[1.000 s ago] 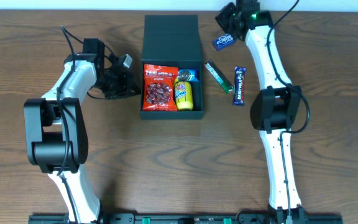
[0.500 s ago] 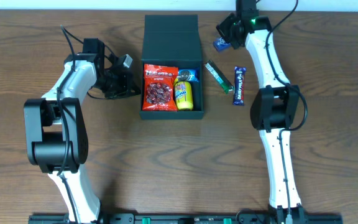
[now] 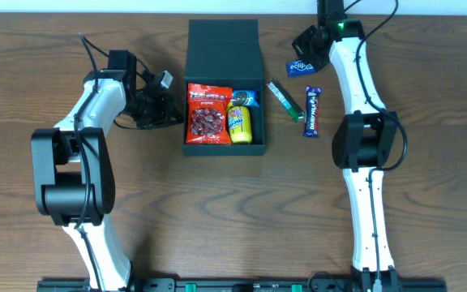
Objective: Pack container
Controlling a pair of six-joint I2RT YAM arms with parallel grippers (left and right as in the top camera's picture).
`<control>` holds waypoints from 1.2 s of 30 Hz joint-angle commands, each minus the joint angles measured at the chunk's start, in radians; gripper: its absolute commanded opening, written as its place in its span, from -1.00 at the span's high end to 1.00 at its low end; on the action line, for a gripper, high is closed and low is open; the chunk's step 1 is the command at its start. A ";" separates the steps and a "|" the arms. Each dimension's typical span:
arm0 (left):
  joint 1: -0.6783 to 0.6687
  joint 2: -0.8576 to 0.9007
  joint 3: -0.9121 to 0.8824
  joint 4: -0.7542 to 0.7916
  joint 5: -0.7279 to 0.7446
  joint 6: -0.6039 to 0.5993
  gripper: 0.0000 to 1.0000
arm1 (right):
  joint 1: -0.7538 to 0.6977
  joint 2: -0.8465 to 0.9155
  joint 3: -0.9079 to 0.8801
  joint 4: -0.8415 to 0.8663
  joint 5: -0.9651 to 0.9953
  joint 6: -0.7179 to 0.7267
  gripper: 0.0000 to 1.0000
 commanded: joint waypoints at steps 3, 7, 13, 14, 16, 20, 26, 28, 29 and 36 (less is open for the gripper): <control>-0.003 0.007 -0.006 -0.003 -0.004 -0.019 0.88 | -0.004 -0.059 0.004 -0.034 0.017 -0.073 0.95; -0.003 0.007 -0.006 -0.003 -0.004 -0.026 0.88 | -0.004 -0.139 0.004 -0.074 0.036 -0.139 0.46; -0.003 0.007 -0.006 0.000 -0.004 -0.026 0.88 | -0.003 -0.275 0.004 -0.170 0.048 -0.154 -0.99; -0.003 0.007 -0.006 0.002 -0.004 -0.026 0.88 | -0.003 -0.287 0.004 -0.169 0.037 -0.154 -0.98; -0.003 0.007 -0.006 0.008 -0.004 -0.027 0.88 | 0.000 -0.304 0.004 -0.149 0.011 -0.154 -0.99; -0.003 0.007 -0.006 0.012 -0.004 -0.027 0.88 | 0.003 -0.306 0.003 -0.140 -0.068 -0.191 -0.88; -0.003 0.007 -0.006 0.011 -0.003 -0.027 0.89 | 0.023 -0.299 0.002 -0.248 -0.048 -0.189 -0.99; -0.003 0.007 -0.006 0.011 -0.003 -0.030 0.88 | 0.030 -0.299 0.001 -0.290 0.012 -0.224 -0.99; -0.003 0.007 -0.006 0.011 -0.003 -0.030 0.88 | 0.034 -0.299 0.001 -0.304 0.046 -0.266 -0.99; -0.003 0.007 -0.006 0.014 -0.003 -0.029 0.88 | 0.055 -0.299 -0.012 -0.363 0.154 -0.566 -0.99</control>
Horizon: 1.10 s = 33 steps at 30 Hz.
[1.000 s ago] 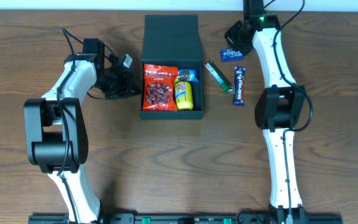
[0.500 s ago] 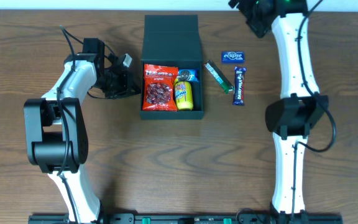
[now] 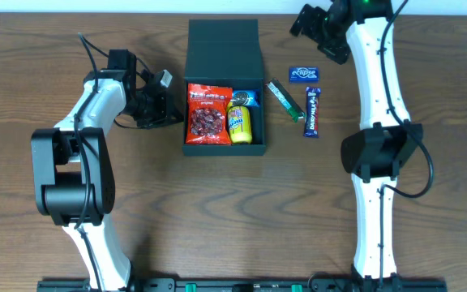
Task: Pack container
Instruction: 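Grasp the blue Eclipse mints tin with the right gripper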
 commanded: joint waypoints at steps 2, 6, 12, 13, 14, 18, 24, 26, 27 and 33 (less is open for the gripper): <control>-0.003 0.007 -0.006 0.002 -0.003 -0.007 0.88 | 0.013 0.011 -0.038 0.011 0.072 -0.245 -0.98; -0.003 0.007 -0.006 0.002 -0.003 -0.007 0.88 | 0.016 0.011 -0.126 0.050 0.072 -0.381 -0.99; -0.003 0.007 -0.006 0.000 -0.003 -0.014 0.88 | 0.015 0.011 -0.263 0.081 0.135 -0.443 -0.99; -0.003 0.007 -0.006 -0.002 -0.003 -0.014 0.88 | 0.014 0.011 -0.270 0.081 0.136 -0.455 -0.98; -0.003 0.007 -0.006 -0.003 -0.003 -0.014 0.88 | 0.014 0.011 -0.281 0.088 0.135 -0.471 -0.98; -0.003 0.007 -0.006 -0.003 -0.002 -0.014 0.88 | 0.014 0.011 -0.310 0.139 0.134 -0.494 -0.98; -0.003 0.007 -0.006 -0.003 -0.003 -0.014 0.88 | 0.014 0.011 -0.355 0.215 0.121 -0.494 -0.98; -0.003 0.007 -0.006 -0.002 -0.003 -0.014 0.88 | 0.014 0.011 -0.365 0.235 0.115 -0.492 -0.98; -0.003 0.007 -0.006 -0.002 -0.003 -0.014 0.88 | 0.014 0.011 -0.373 0.249 0.115 -0.486 -0.99; -0.003 0.007 -0.006 -0.002 -0.003 -0.014 0.88 | 0.017 0.011 -0.416 0.321 0.116 -0.463 -0.98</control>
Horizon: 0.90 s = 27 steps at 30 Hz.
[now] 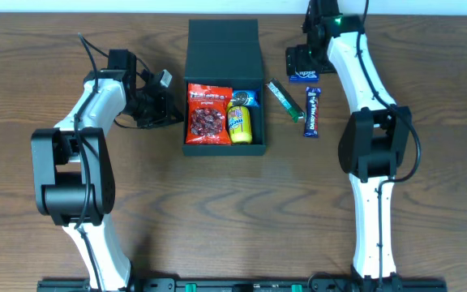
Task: Pack container
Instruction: 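Grasp the blue Eclipse mints tin with the right gripper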
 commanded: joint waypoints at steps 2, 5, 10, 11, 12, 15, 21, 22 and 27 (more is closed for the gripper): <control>-0.003 0.007 -0.006 -0.003 -0.003 -0.008 0.88 | 0.008 0.001 -0.035 0.030 0.000 0.009 -0.99; -0.003 0.007 -0.006 -0.003 -0.003 -0.008 0.88 | 0.008 0.001 -0.058 0.051 0.000 0.009 -0.99; -0.003 0.007 -0.006 -0.003 -0.003 -0.008 0.88 | 0.008 0.001 -0.096 0.087 0.000 0.026 -0.99; -0.003 0.007 -0.006 -0.003 -0.003 -0.008 0.88 | 0.009 0.001 -0.100 0.090 0.000 0.034 -0.99; -0.003 0.007 -0.006 -0.003 -0.003 -0.008 0.88 | 0.009 0.001 -0.101 0.093 -0.001 0.035 -0.98; -0.003 0.007 -0.006 -0.003 -0.003 -0.008 0.89 | 0.008 0.001 -0.101 0.098 -0.001 0.035 -0.97; -0.003 0.007 -0.006 -0.003 -0.003 -0.008 0.88 | 0.015 0.001 -0.101 0.098 -0.008 0.042 -0.62; -0.003 0.007 -0.006 -0.002 -0.003 -0.008 0.88 | 0.017 0.001 -0.101 0.099 -0.008 0.043 -0.56; -0.003 0.007 -0.006 -0.003 -0.003 -0.008 0.88 | 0.026 0.001 -0.101 0.099 -0.008 0.042 -0.29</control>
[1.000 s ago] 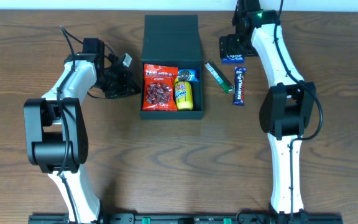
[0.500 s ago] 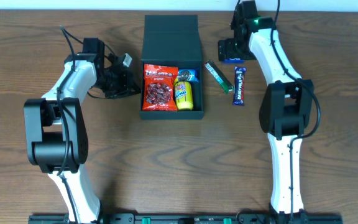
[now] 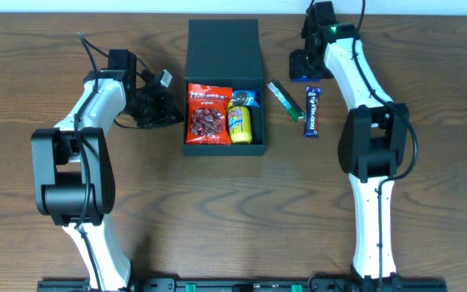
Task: Pack container
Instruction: 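Grasp the blue Eclipse mints tin with the right gripper, then carry the Eclipse tin over the box and lower it inside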
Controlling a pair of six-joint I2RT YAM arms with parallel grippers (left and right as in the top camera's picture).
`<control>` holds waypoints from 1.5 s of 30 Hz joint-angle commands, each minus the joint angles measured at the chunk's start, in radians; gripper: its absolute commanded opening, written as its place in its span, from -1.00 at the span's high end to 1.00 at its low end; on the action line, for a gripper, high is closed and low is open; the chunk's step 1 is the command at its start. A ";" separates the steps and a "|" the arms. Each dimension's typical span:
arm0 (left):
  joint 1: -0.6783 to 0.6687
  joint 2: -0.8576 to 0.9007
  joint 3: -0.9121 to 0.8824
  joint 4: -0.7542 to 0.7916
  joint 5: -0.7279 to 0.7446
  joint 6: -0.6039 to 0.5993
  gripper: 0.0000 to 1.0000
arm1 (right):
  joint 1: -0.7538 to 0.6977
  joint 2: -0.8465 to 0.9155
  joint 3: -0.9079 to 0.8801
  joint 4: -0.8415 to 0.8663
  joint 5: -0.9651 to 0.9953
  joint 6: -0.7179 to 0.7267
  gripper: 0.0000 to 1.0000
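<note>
A dark green box (image 3: 258, 148) stands open at the table's middle, its lid (image 3: 222, 45) folded back. Inside lie a red snack bag (image 3: 209, 114), a yellow pack (image 3: 239, 122) and a small blue item (image 3: 250, 99). To its right lie a green stick pack (image 3: 284, 99) and a dark blue candy bar (image 3: 312, 111). My right gripper (image 3: 302, 65) is down over a blue gum pack (image 3: 309, 77), which is mostly hidden; the jaws' state cannot be read. My left gripper (image 3: 162, 110) sits just beside the box's left wall.
The wooden table (image 3: 217, 211) reaches its far edge right behind the box lid and the right arm. Both arm bases stand at the near edge.
The right gripper has shifted slightly over the blue gum pack and covers more of it. The left arm, the box and the other items have not moved.
At first the right gripper was over the tilted gum pack. Then it was up near the far edge, with the pack lying flat and free. After that it was back down above the pack, and it stays there now. The left arm stayed beside the box throughout.
</note>
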 commanded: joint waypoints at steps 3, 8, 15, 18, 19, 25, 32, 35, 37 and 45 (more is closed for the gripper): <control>-0.003 0.007 -0.006 -0.003 -0.003 -0.008 0.88 | 0.025 0.001 -0.007 -0.004 -0.005 0.003 -0.25; -0.003 0.007 -0.006 -0.003 -0.003 -0.008 0.88 | 0.025 -0.007 0.000 -0.011 -0.005 0.020 -0.11; -0.003 0.007 -0.006 -0.003 -0.003 -0.008 0.88 | 0.026 -0.091 0.080 -0.055 -0.005 0.029 0.09; -0.003 0.007 -0.006 -0.003 -0.003 -0.008 0.88 | 0.027 -0.161 0.095 -0.057 -0.005 0.028 0.08; -0.003 0.007 -0.006 -0.003 -0.003 -0.008 0.88 | 0.029 -0.188 0.095 -0.057 -0.005 0.027 0.09; -0.003 0.007 -0.006 0.010 -0.003 -0.008 0.88 | 0.076 -0.359 0.095 -0.092 -0.006 -0.029 0.10; -0.003 0.007 -0.006 0.013 -0.003 -0.008 0.88 | 0.194 -0.434 0.095 -0.226 -0.006 -0.236 0.21; -0.003 0.007 -0.006 0.012 -0.003 -0.008 0.88 | 0.240 -0.432 0.090 -0.325 -0.040 -0.389 0.25; -0.003 0.007 -0.006 0.012 -0.003 -0.007 0.88 | 0.264 -0.431 0.085 -0.395 -0.082 -0.504 0.20; -0.003 0.007 -0.006 0.012 -0.003 -0.006 0.88 | 0.280 -0.431 0.084 -0.564 -0.277 -0.766 0.12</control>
